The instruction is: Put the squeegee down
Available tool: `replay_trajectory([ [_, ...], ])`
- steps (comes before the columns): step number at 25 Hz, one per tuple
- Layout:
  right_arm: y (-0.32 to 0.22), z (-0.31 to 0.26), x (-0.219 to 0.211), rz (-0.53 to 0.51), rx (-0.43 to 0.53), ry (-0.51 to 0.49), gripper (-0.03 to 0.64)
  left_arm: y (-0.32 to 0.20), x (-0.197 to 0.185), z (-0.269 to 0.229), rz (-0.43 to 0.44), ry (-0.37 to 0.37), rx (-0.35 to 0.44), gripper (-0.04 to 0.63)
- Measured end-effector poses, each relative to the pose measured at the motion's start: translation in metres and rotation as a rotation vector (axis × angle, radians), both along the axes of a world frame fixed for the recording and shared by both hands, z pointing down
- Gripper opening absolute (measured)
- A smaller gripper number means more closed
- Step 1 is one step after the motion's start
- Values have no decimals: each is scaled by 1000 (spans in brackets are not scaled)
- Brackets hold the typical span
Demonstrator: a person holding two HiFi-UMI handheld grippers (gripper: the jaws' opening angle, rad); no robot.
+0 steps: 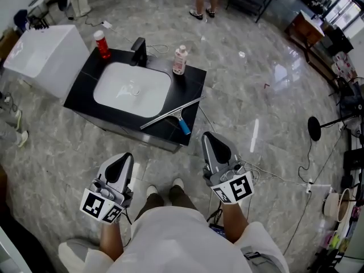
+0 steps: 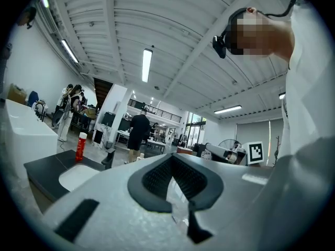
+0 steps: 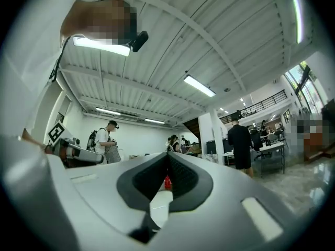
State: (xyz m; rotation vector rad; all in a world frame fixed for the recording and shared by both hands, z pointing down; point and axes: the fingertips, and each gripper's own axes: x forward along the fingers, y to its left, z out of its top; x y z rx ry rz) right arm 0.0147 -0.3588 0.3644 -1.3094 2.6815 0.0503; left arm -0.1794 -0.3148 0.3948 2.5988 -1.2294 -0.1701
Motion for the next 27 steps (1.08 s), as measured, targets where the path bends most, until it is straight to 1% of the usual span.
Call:
replay_trajectory([
  [5,1,-1,-5,-2,-13,14,-6,2,-2,0,-4,-9,-4,2],
  [18,9,-3,-26,-83,-12,28,-6,7,-8,-6,-27,-17,11,2],
  [27,9,-2,-34,-97,-16,45,-6,9,-7,-9,-26,-19,15,2],
])
